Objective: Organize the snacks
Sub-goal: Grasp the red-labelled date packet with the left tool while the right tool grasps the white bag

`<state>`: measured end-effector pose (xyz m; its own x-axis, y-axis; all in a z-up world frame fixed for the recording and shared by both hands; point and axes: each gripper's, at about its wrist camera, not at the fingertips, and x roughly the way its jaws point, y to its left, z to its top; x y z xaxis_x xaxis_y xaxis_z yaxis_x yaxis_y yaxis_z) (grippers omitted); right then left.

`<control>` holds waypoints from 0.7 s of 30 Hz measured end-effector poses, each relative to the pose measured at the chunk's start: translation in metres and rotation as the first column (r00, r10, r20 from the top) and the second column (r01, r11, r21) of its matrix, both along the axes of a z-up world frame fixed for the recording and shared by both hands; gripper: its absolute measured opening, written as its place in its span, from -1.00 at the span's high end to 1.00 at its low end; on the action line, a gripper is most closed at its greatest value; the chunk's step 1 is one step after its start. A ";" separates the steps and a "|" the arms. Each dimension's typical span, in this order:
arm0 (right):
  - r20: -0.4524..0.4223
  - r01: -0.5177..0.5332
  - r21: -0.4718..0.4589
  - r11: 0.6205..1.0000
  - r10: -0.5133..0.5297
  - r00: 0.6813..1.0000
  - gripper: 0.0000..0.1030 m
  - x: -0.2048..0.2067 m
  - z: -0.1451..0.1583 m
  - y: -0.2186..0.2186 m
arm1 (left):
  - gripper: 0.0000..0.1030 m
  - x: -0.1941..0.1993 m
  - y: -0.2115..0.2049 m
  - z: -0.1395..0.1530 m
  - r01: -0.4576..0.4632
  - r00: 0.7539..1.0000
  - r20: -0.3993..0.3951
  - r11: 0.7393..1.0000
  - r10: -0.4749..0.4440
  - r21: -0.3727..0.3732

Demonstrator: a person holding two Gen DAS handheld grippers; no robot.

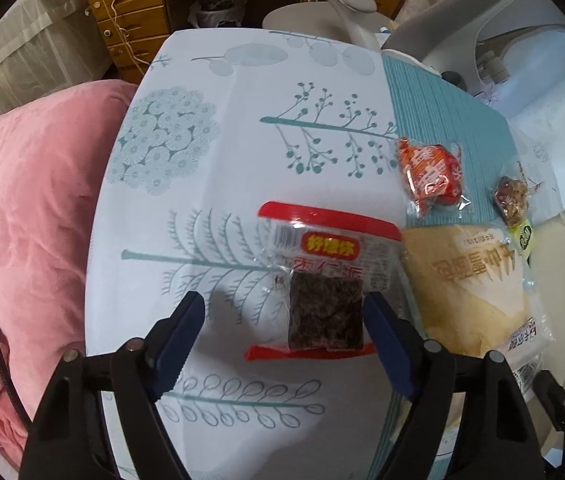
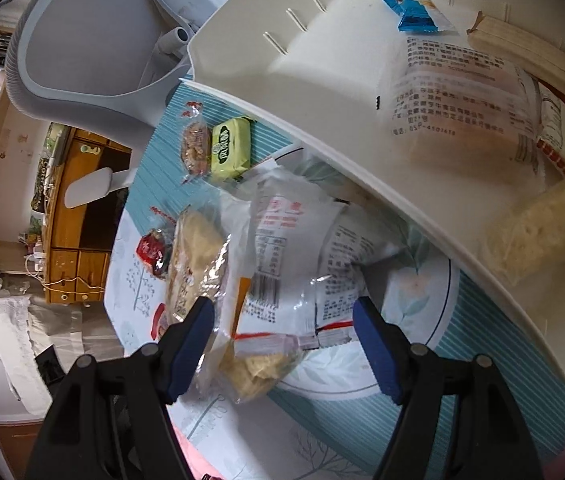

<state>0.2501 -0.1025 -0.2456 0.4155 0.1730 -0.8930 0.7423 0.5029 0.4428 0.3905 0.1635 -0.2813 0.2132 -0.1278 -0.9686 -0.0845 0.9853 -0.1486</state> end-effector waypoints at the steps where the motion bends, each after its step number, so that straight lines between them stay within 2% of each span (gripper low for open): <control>1: -0.007 0.000 -0.002 1.000 0.000 1.000 -0.33 0.001 -0.001 -0.001 | -0.50 0.001 -0.001 0.000 0.006 1.000 0.005 1.000 -0.006 -0.007; 5: -0.032 0.001 -0.013 1.000 -0.001 0.999 -0.14 0.004 -0.008 -0.003 | -0.34 0.002 -0.001 0.000 0.018 1.000 0.014 0.999 -0.017 -0.038; 9: -0.052 -0.018 -0.011 1.000 0.018 0.999 -0.08 0.008 -0.014 -0.001 | -0.32 0.004 0.000 -0.001 0.010 1.000 0.012 0.998 -0.009 -0.069; 13: -0.045 -0.060 0.009 0.998 0.060 0.997 0.22 0.012 -0.013 0.002 | -0.29 0.004 0.000 -0.002 0.012 1.000 -0.007 0.996 -0.012 -0.086; 17: -0.050 -0.067 0.016 0.998 0.068 0.996 0.27 0.012 -0.012 0.000 | -0.30 0.003 -0.003 -0.003 0.021 1.000 -0.012 0.994 -0.022 -0.110; 21: -0.058 -0.067 0.026 0.997 0.069 0.996 0.29 0.009 -0.010 -0.002 | -0.29 0.003 -0.010 -0.005 0.030 0.999 -0.019 0.995 -0.032 -0.097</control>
<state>0.2594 -0.1050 -0.2558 0.3492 0.2212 -0.9106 0.7317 0.5427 0.4124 0.3932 0.1535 -0.2865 0.1878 -0.2269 -0.9556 -0.0584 0.9686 -0.2415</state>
